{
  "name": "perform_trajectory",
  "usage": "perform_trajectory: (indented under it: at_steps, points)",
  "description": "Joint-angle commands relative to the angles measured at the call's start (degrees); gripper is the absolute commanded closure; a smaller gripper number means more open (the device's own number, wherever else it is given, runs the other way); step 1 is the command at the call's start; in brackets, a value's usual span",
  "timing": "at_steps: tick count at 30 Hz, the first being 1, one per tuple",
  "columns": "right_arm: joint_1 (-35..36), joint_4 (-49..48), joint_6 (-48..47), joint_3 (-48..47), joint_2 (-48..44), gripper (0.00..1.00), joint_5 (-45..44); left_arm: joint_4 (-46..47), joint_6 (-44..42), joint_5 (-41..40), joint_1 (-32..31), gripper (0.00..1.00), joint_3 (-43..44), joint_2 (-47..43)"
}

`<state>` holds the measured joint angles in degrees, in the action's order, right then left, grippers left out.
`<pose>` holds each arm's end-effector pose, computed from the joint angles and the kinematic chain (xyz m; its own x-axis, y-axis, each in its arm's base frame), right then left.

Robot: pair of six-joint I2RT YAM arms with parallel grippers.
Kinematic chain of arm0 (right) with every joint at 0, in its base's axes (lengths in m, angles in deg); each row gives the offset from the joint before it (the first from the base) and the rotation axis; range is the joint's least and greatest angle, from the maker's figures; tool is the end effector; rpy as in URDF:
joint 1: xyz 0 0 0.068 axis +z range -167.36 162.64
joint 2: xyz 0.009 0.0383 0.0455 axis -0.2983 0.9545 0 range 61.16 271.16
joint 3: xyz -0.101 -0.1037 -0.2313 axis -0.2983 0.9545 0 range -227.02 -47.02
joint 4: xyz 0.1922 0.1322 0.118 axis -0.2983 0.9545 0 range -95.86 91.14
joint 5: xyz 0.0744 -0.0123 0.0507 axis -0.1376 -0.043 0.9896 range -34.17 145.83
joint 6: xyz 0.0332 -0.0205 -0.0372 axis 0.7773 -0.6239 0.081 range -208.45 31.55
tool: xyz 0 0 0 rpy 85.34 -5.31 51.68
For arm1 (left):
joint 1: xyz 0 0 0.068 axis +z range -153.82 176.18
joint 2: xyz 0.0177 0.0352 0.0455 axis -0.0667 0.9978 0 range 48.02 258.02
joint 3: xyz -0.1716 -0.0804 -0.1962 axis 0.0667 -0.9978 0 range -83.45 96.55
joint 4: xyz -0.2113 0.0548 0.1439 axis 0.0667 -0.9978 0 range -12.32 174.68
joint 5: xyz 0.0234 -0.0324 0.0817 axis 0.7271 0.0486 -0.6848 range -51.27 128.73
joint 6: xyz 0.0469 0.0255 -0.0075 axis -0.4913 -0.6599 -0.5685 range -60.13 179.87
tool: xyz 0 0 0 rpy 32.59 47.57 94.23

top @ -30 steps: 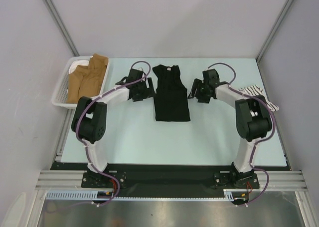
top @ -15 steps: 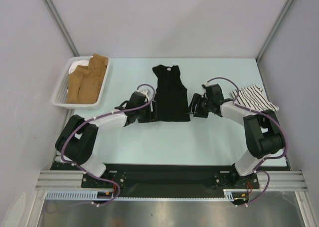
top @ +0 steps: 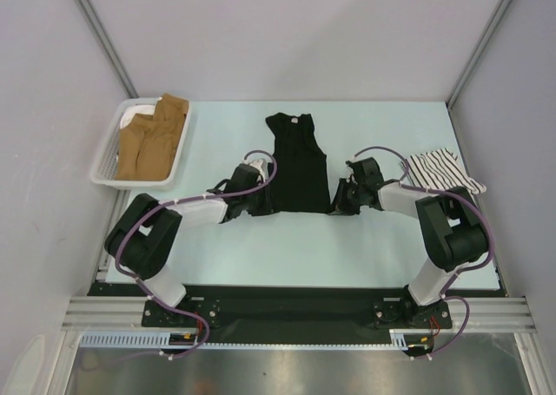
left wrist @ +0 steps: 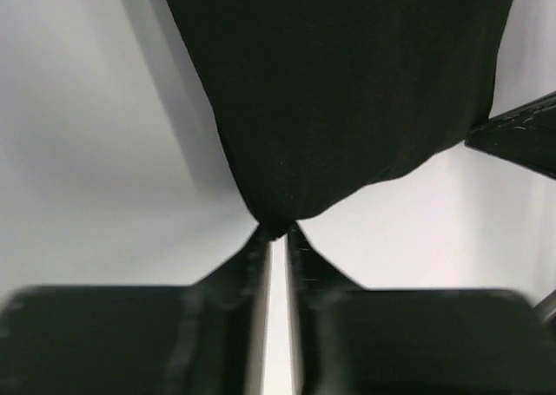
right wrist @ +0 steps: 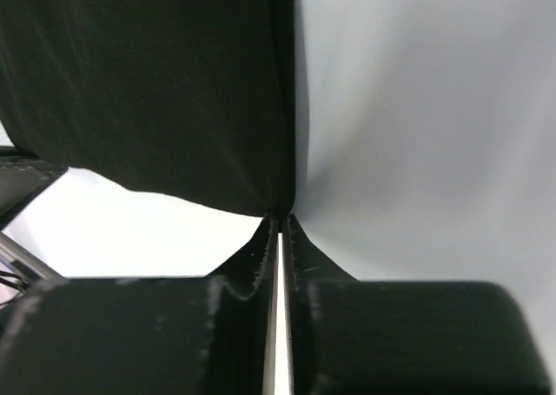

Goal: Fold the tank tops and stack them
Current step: Fold the tank top

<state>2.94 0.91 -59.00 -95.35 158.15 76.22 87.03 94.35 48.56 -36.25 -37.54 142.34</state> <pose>0.2957 0.1225 0.1429 -0.9235 0.1499 -0.3531 -0.0648 0.8463 0.5288 0.2696 -0.1783 0.1547 -0.8568 -0.1165 -0.5023 0.1738 0.8518 -0.4941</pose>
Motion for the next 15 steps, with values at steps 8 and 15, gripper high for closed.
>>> perform_trajectory:
  at_steps: [8,15]
  points:
    - [-1.22,5.17,0.16,-5.17,-2.51,1.00,-0.08,-10.59,-1.43,-3.05,-0.54,1.00,6.80,-2.04]
    - [-0.52,12.21,-0.27,-17.24,-6.44,1.00,-1.92,-20.55,-3.11,-4.02,1.05,1.00,18.96,-6.68]
